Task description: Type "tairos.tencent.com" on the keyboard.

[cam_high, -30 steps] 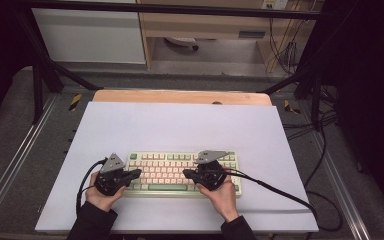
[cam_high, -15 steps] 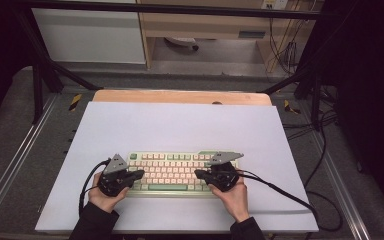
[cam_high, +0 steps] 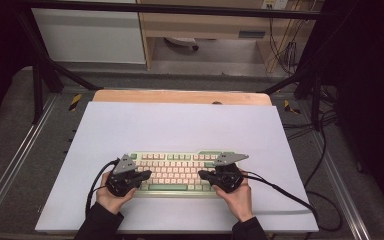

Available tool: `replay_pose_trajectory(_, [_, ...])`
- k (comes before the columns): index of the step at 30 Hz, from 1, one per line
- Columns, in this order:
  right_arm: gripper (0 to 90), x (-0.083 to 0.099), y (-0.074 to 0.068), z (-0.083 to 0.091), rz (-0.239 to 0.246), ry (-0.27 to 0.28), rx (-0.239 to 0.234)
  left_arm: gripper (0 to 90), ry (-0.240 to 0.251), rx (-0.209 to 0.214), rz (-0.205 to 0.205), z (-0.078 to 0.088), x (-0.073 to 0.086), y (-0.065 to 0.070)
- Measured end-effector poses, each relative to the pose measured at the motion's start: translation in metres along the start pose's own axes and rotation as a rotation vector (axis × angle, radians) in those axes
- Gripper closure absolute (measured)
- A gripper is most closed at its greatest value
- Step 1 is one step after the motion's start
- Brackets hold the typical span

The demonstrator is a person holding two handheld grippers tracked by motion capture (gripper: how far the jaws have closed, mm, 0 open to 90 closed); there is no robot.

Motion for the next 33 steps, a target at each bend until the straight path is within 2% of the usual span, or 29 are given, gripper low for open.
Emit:
replay_pose_trajectory(11, [90.0,0.002,0.0,0.0,-0.003,-0.005,0.0,90.0,-0.03,0.019,-0.02,-0.011,0.004,0.01])
replay_pose_trajectory(33, [90.0,0.002,0.001,0.001,-0.003,0.002,0.0,90.0,-0.055,0.021,-0.03,-0.019,0.01,0.011])
Point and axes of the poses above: each handheld gripper's, and its own axes: z roughly backward along the jaws, x roughly out of its underside, y roughly to its right, the point moved 10 cm from there along -z, roughly forward along the jaws, and after that the axes turned 10 degrees about z, right-handed, at the moved point
